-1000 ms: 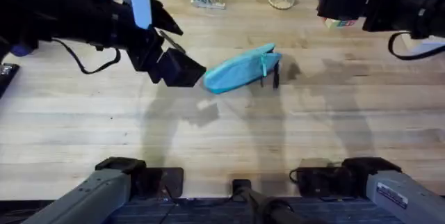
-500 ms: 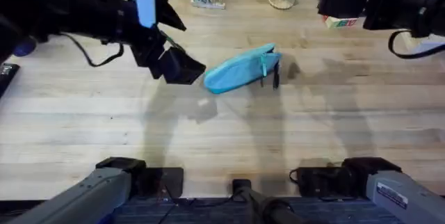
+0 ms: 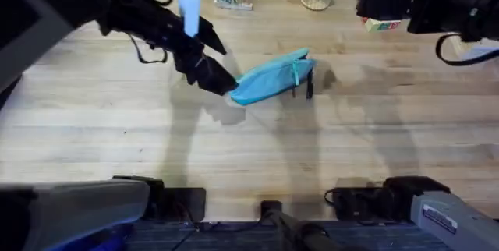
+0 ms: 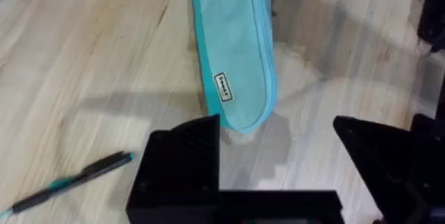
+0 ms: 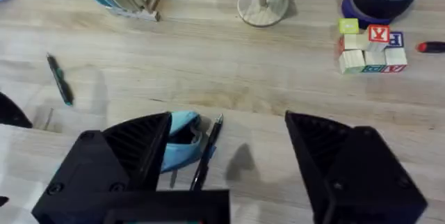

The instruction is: Unzip the bag, pick up the pens from the table one at a time and place them inside, then zip the bag closed.

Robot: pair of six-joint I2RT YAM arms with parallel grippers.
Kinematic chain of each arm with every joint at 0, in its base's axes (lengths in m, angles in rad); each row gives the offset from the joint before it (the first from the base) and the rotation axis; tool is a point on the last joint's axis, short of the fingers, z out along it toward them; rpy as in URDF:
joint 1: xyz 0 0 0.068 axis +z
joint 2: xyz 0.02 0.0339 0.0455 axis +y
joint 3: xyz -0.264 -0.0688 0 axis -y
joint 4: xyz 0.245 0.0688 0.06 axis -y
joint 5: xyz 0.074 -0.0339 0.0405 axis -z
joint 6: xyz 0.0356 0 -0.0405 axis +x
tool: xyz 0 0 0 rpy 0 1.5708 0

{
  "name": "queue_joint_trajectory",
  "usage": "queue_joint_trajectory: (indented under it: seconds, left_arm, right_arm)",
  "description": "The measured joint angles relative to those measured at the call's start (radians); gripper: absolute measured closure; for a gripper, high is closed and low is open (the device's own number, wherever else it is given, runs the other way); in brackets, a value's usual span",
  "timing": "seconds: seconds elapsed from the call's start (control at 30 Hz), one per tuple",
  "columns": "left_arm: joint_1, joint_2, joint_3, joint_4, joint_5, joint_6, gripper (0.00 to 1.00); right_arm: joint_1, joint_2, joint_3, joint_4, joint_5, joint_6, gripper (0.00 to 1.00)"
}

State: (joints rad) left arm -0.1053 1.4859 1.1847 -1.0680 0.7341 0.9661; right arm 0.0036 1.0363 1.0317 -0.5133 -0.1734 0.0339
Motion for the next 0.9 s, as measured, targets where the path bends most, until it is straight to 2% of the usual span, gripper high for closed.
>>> queue_joint_trajectory:
  seconds: [0.17,0.33,0.5,0.7,0.77,0.9]
  left_arm:
    - [-0.051,0.094,0.000,0.031,0.025,0.056,0.005]
    - [-0.090,0.185,0.000,0.104,0.046,0.076,0.005]
    - [-0.107,0.238,0.000,0.129,0.056,0.081,0.005]
    - [-0.109,0.241,0.000,0.130,0.055,0.083,0.004]
    - [-0.109,0.241,0.000,0.130,0.055,0.083,0.097]
    - [-0.109,0.241,0.000,0.131,0.025,0.071,0.550]
  right_arm:
    - [0.000,0.000,0.000,0.000,0.000,-0.003,0.005]
    - [0.000,0.000,0.000,0.000,0.000,-0.005,0.005]
    - [0.000,0.000,0.000,0.000,0.000,-0.005,0.005]
    - [0.000,0.000,0.000,0.000,0.000,-0.005,0.005]
    - [0.000,0.000,0.000,0.000,0.000,-0.005,0.005]
    - [0.000,0.000,0.000,-0.006,0.000,-0.004,0.006]
